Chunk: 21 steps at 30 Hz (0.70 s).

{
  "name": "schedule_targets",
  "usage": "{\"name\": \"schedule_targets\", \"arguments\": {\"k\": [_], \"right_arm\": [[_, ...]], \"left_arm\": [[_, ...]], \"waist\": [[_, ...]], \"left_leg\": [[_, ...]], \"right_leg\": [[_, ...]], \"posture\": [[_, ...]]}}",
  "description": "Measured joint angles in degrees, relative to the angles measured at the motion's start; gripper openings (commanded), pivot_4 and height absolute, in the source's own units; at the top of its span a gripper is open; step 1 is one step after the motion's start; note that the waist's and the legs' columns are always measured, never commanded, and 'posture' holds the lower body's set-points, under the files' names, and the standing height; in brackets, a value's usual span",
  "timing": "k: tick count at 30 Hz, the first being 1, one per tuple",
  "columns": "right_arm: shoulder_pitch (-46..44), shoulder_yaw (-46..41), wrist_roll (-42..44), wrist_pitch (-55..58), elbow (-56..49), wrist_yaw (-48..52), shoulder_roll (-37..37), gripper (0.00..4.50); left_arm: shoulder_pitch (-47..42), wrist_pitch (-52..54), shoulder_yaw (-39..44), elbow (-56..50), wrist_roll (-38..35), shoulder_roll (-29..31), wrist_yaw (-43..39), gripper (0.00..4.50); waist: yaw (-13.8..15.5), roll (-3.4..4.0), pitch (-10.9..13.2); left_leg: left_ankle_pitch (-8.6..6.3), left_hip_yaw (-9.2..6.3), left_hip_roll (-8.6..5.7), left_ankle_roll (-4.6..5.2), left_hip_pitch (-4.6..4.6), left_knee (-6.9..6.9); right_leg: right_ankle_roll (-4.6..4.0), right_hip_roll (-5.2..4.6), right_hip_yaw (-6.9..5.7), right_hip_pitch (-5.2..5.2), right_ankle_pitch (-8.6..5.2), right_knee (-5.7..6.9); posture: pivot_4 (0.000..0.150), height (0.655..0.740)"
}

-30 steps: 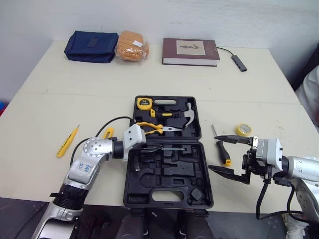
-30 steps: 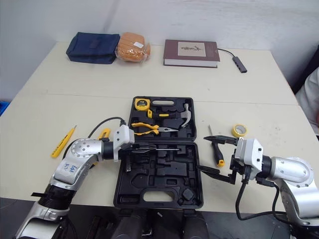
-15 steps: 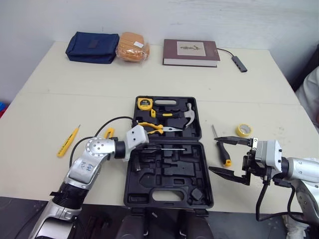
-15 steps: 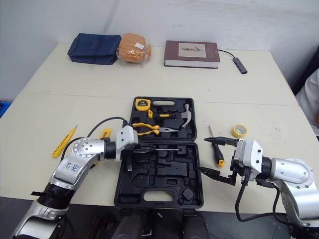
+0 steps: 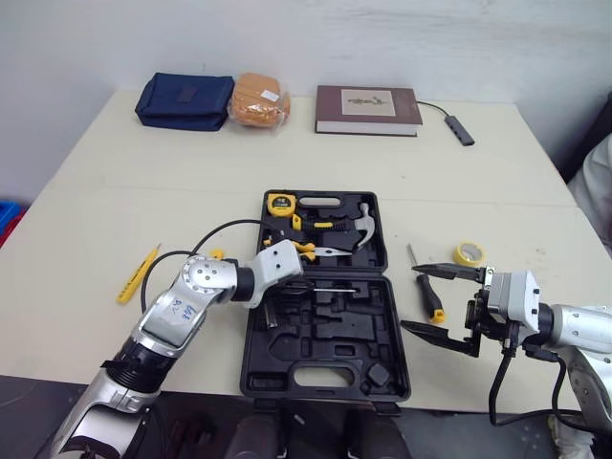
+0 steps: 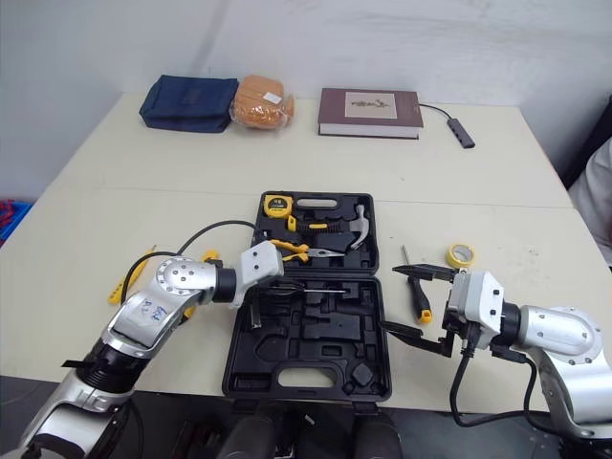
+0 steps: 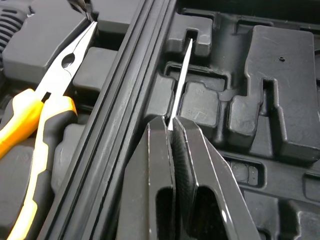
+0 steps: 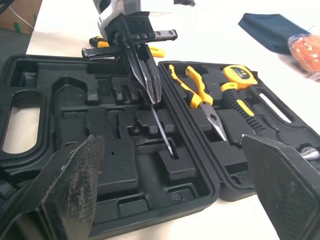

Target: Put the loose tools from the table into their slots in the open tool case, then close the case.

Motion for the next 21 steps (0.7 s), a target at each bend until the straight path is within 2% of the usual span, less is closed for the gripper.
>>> {"name": "schedule_targets", "arguments": {"k": [2, 4, 13, 18, 19, 21], "right_arm": [[0.1, 0.0, 0.0, 0.0, 0.0, 0.0, 0.0, 4.5], [0.5, -0.2, 0.0, 0.0, 0.0, -0.1, 0.0, 4.5], [0.8, -1.1, 0.9, 0.3, 0.0, -1.4, 0.3, 4.5], [3.1, -5.2, 1.4, 0.1, 0.9, -1.5, 0.3, 4.5], [3.2, -6.0, 1.4, 0.1, 1.5, -1.5, 0.3, 4.5], [3.3, -6.6, 1.4, -0.1, 1.7, -1.6, 0.3, 4.5]], "left_arm": [[0.0, 0.3, -0.5, 0.0, 0.3, 0.2, 0.3, 0.12], [0.1, -0.5, -0.5, 0.7, 0.3, -0.2, 0.5, 0.12], [2.7, -15.6, 4.7, 6.6, -1.9, -2.6, -1.6, 0.12], [6.0, -24.5, 14.8, 7.1, -8.9, 0.4, -6.9, 0.12], [6.2, -25.2, 17.4, 7.0, -10.8, 0.8, -7.9, 0.51], [7.0, -25.7, 19.0, 6.7, -12.2, 1.3, -8.6, 0.8]], "waist": [[0.0, 0.02, -0.1], [0.0, 0.09, -0.3], [-0.1, 0.06, -0.1], [-0.2, -0.09, 0.1], [-0.2, -0.07, 0.1], [-0.2, -0.07, 0.1]], "left_leg": [[-0.14, 0.0, 0.02, 0.16, 0.61, -0.34], [-0.16, -0.03, 0.03, 0.21, 0.7, -0.55], [0.02, -0.04, 0.05, -0.11, 0.28, -0.66], [0.18, -0.03, 0.05, 0.19, -0.3, -0.65], [0.21, -0.05, 0.02, 0.25, -0.5, -0.59], [0.24, -0.05, 0.0, 0.29, -0.5, -0.58]], "right_leg": [[-0.01, 0.01, 0.0, 0.59, -0.01, -0.35], [0.0, 0.01, 0.01, 0.66, 0.0, -0.56], [-0.02, 0.03, -0.15, 0.29, 0.0, -0.75], [-0.02, 0.04, -0.31, -0.24, -0.01, -0.76], [-0.01, 0.04, -0.39, -0.37, 0.0, -0.74], [0.02, 0.04, -0.43, -0.33, 0.02, -0.72]], "posture": [[0.15, 0.74], [0.15, 0.74], [0.15, 0.74], [0.15, 0.74], [0.15, 0.74], [0.15, 0.74]]}}
